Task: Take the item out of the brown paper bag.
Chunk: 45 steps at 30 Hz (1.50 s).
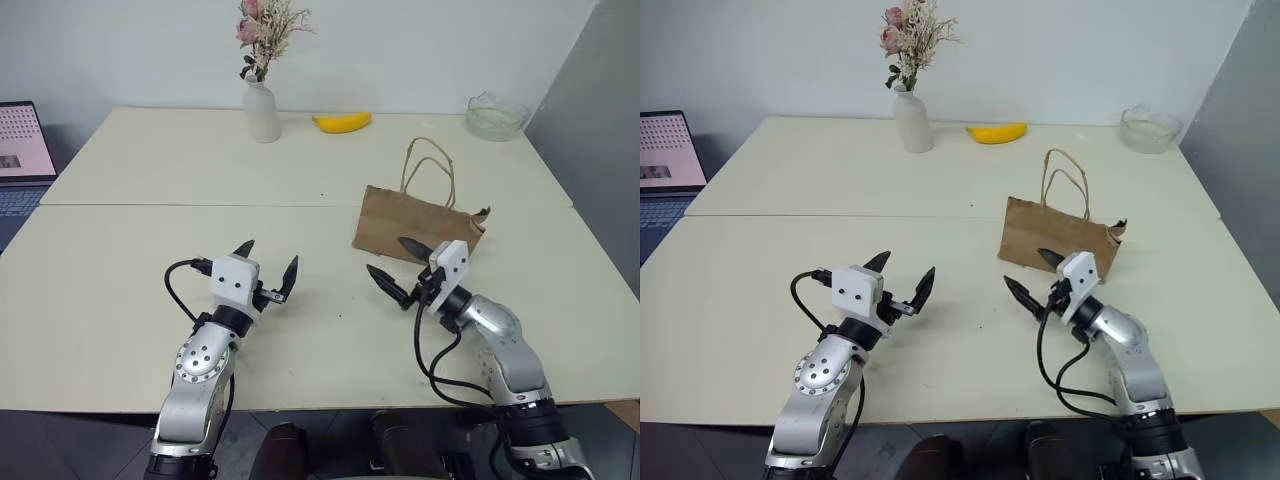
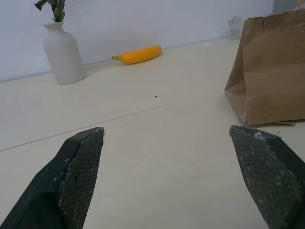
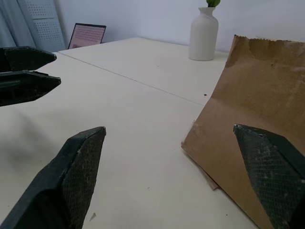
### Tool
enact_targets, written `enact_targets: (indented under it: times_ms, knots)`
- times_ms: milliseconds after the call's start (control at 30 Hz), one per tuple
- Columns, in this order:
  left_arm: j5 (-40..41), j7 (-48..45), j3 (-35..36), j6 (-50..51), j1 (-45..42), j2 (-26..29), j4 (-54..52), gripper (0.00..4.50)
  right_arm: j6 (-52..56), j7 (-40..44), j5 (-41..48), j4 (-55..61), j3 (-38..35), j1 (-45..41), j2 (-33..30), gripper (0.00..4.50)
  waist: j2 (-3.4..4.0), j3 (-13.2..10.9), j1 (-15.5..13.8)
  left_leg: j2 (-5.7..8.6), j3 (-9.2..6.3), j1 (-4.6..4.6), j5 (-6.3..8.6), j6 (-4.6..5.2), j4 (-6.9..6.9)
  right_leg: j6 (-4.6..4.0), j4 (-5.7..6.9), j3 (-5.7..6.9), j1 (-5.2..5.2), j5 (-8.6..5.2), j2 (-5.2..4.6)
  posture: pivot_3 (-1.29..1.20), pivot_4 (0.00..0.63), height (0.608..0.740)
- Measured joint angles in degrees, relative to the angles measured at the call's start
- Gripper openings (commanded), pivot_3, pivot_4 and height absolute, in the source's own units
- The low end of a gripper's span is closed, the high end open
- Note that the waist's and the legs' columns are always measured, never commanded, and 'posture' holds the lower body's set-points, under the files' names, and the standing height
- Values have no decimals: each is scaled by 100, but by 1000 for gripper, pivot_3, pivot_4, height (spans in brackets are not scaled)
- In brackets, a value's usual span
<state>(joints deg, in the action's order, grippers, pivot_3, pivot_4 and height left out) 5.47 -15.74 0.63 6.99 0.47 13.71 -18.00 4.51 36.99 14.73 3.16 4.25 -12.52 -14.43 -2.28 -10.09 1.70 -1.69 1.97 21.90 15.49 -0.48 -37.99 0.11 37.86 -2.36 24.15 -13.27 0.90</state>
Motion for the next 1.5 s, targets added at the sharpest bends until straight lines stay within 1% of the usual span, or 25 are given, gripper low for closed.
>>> enact_targets:
  times_ms: [367, 600, 833, 933, 1033, 1133, 1267, 1367, 1433, 1500]
  knots:
    - [-75, -116, -33, -133, 55, 14, 76, 4421, 2, -31, 0, 0, 30, -7, 30, 4500, 0, 0, -1, 0, 1, 1, 0, 0, 0, 0, -3, 0, 0, 0, 0, 0, 150, 740]
    - [-75, -143, 4, -102, 276, 77, 11, 4421, 89, -49, -1, -5, 49, -31, 106, 4500, 0, 0, 0, -1, 0, 1, 0, 0, 1, 0, -3, 0, 1, 0, 0, 0, 150, 740]
    - [-24, -248, 99, 162, 221, 318, -378, 4421, 128, -102, -1, 35, 46, 45, 96, 4500, 0, 0, 0, -1, 0, 2, 0, 0, 1, 0, -4, 0, 1, 0, -1, 0, 150, 740]
    - [34, -384, 88, 336, 51, 446, -503, 4421, 347, -99, 122, 446, 18, 213, 2, 4500, 1, 0, -1, 0, 0, 2, 0, 0, 1, 0, -4, 0, 1, -1, 0, 0, 150, 740]
    - [236, -664, 26, 583, -198, 575, -570, 4421, 738, -46, 461, 1117, -156, 483, -334, 4500, 0, 0, -9, 2, -2, 5, 0, 0, 0, 0, -8, 2, 0, -1, -1, 0, 150, 740]
    - [640, -1168, -34, 753, -486, 780, -662, 4421, 1089, 42, 712, 1731, -460, 750, -839, 4500, 0, -1, -10, 2, -1, 6, 0, 0, 0, 1, -11, 2, -1, -1, -1, 0, 150, 740]
    - [1264, -1906, -98, 990, -789, 1094, -782, 4421, 1497, 223, 1021, 2075, -1185, 969, -1729, 4500, 1, -1, -8, 4, 0, 5, 0, 0, 0, 1, -11, 1, 0, -1, 0, 0, 150, 740]
    - [1533, -2315, -234, 1228, -1001, 1355, -886, 4421, 2044, 219, 1578, 2125, -1830, 844, -2125, 4500, 1, -1, 12, 2, -1, 1, 0, 0, 0, 0, -9, 0, -1, -1, 4, 0, 150, 740]
    - [1715, -2509, -311, 1392, -1131, 1421, -907, 4421, 2420, 289, 1864, 2121, -1956, 593, -2410, 4500, 3, -3, 32, 1, 1, -1, 0, 0, 1, 0, -7, -3, 0, -1, 6, 0, 150, 740]
    - [1863, -2646, -381, 1518, -1232, 1466, -959, 4421, 2692, 384, 1877, 1988, -1921, 183, -2756, 4500, 5, -4, 34, 2, -2, -1, 0, 0, 1, 0, -7, -1, -1, -1, 6, 0, 150, 740]
